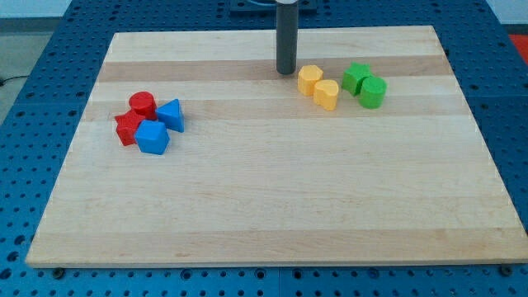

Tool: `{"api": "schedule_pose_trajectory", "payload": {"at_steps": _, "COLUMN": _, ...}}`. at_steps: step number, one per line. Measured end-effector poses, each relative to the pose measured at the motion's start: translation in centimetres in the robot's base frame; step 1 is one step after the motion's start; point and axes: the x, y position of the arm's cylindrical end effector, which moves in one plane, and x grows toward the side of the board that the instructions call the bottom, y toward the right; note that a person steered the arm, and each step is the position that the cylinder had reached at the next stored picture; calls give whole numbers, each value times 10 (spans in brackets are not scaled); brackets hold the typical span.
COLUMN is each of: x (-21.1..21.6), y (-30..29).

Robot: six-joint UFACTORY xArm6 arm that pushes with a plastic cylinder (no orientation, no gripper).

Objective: Separate the yellow heart from the yellow hexagon

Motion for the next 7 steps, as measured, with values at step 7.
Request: {"api": "schedule_pose_trajectory", "payload": {"at_steps": 7, "x": 125, "y": 144}}
